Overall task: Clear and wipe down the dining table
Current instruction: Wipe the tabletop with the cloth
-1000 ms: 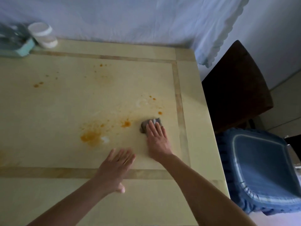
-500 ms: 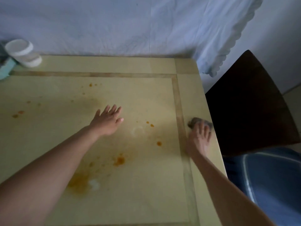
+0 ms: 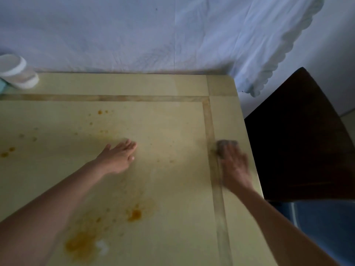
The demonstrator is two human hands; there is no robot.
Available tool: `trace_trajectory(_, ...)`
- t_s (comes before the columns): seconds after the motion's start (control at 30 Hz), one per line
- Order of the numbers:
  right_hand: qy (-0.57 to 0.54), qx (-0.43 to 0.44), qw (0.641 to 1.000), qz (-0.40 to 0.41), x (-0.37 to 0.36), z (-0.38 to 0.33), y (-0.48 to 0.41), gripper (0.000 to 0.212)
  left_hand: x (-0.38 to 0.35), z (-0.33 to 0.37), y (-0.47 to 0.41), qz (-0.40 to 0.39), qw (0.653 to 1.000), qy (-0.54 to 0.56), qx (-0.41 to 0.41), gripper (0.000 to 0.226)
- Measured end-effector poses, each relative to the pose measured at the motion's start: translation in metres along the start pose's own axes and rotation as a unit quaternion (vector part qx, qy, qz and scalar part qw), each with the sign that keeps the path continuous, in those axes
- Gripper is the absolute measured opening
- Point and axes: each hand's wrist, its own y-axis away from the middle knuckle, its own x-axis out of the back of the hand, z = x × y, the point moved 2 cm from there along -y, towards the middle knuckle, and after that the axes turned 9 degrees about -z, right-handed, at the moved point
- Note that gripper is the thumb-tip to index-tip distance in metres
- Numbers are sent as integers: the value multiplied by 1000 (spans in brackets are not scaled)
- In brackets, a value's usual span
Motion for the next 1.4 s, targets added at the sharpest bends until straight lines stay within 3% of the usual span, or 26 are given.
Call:
trace_trajectory(0.1,-7,-132,991,10,25,20,-23,53,-1,-1,1,2,1000,5,-13,55)
trace_trajectory(0.17,-30,-150,988,19,26,-15,-51,55,-3,-2,0,-1,1000,7,-20,55)
trace_trajectory(0.23,-40,-78,996,17,18,-72,-73,59,-3,-2,-1,-2,1000,4,-22,55)
trace_trajectory(0.33,-22,94,995,-31,-9,-156,-58,74,-4,-4,0,4,1000,5,-22,56)
trace_trajectory(0.37,-10,160,986,-43,-17,-172,-42,71,-5,-4,0,4,1000,9,-20,57)
trace_trajectory(0.43,20,282,957,-66,-24,-172,-22,60,-4,-1,1,5,1000,8,-14,57)
trace_trajectory(0.5,47,312,948,-46,-15,-138,-38,58,-3,1,3,17,1000,-12,-10,57)
trace_trajectory(0.53,47,277,959,-31,-7,-113,-55,58,-3,1,4,26,999,-26,-8,56)
trace_trajectory(0.6,34,127,991,-38,15,-53,-92,58,-4,2,5,48,998,-51,-1,56)
trace_trajectory(0.7,12,-61,998,1,50,17,-118,57,-7,5,2,63,996,-55,12,57)
trace_trajectory(0.8,4,-107,993,45,56,-1,-145,55,-9,5,1,56,998,-21,16,59)
trace_trajectory(0.93,-4,44,999,14,37,-111,-174,63,-5,6,1,43,998,-30,20,59)
trace_trajectory(1.03,30,199,978,-48,13,-172,-148,66,11,6,4,34,997,-65,21,56)
trace_trajectory(1.1,61,317,944,-72,7,-168,-128,69,33,6,4,71,994,-80,31,52)
trace_trajectory(1.17,70,352,930,-76,13,-133,-131,68,59,3,-2,121,987,-93,40,53)
trace_trajectory(1.3,32,120,992,-30,48,-33,-175,69,96,-4,-33,107,990,-89,9,92)
trace_trajectory(1.4,36,-22,999,14,74,12,-205,69,100,-7,-56,69,990,-121,1,112)
